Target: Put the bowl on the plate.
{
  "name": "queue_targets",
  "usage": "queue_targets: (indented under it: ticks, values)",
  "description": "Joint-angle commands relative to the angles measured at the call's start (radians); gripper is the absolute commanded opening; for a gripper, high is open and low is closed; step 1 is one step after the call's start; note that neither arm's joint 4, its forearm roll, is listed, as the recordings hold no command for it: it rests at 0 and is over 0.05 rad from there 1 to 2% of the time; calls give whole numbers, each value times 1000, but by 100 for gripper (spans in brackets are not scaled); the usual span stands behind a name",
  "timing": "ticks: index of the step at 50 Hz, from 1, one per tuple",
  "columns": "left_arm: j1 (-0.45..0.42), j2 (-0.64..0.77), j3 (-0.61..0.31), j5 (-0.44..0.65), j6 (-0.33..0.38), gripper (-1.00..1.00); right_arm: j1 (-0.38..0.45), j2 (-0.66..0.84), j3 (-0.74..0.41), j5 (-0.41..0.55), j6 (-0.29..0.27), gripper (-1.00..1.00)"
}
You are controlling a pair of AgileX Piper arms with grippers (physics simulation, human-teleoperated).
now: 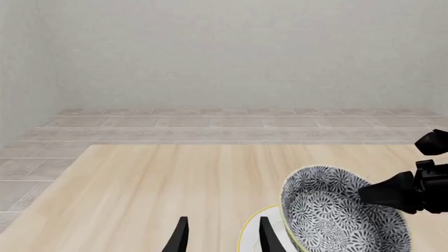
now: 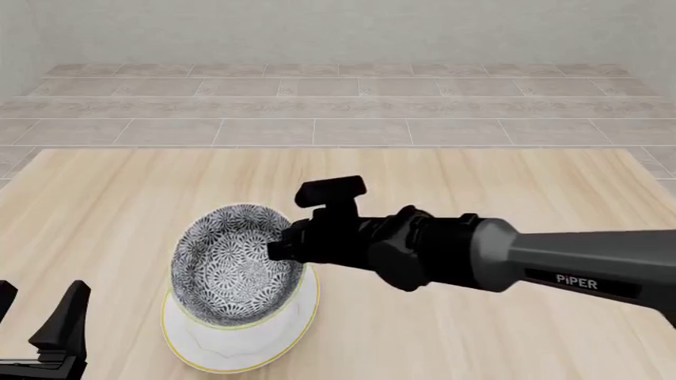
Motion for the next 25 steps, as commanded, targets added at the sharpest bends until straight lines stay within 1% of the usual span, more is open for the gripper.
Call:
queue_targets:
  ticks: [1,25]
  values:
    - [0,0,0,0,0,100,2,15,-13,-5,9,-100]
    - [0,0,0,0,0,100,3,36,-16,-11,10,-100]
